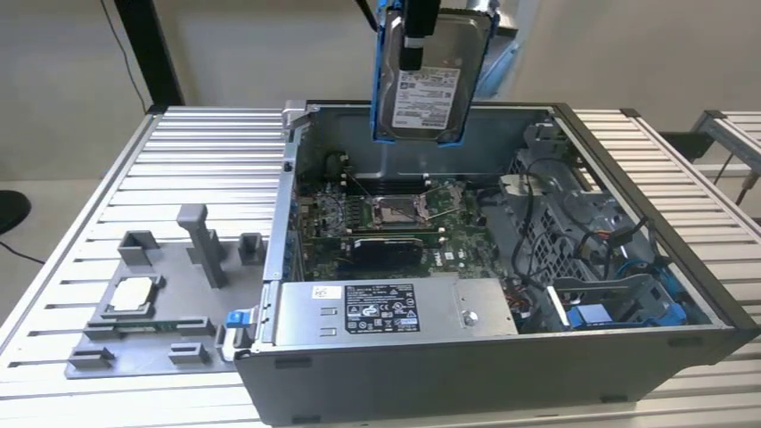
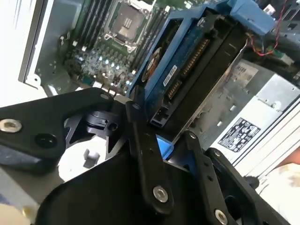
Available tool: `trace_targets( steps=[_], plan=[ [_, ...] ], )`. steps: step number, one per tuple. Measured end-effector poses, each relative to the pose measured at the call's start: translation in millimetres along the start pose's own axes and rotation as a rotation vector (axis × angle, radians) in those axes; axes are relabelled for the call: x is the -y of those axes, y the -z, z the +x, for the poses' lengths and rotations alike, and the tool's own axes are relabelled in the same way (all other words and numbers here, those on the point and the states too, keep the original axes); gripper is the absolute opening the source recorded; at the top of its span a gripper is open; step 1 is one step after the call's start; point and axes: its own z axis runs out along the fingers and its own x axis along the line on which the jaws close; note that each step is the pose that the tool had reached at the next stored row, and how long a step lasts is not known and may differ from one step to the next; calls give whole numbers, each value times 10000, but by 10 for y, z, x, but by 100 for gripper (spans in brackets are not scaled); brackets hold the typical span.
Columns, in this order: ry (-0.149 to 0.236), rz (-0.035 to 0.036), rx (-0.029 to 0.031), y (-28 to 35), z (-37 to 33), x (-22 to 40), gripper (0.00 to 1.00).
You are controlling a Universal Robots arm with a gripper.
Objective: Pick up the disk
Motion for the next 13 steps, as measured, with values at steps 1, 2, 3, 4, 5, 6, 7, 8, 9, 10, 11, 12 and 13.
trace_targets(
  steps=[1, 2, 3, 4, 5, 6, 7, 8, 9, 10, 11, 12, 13],
  plan=[
    [0, 0, -1, -1, -2, 44, 0],
    [0, 0, 0, -3, -4, 88, 0],
    [1, 0, -1, -4, -6, 138, 0],
    [1, -1, -2, -5, -8, 183, 0],
    [0, 0, -1, -6, -10, 227, 0],
    [0, 0, 0, -8, -13, 272, 0],
    [1, -1, -1, -9, -15, 317, 0],
    [0, -1, -1, -10, -17, 362, 0],
    [1, 0, -1, -12, -19, 408, 0],
    [0, 0, -1, -13, -21, 453, 0],
    [-1, 0, -1, -14, -23, 498, 0],
    [1, -1, -1, -16, -25, 544, 0],
    [0, 0, -1, -17, -27, 589, 0]
  ],
)
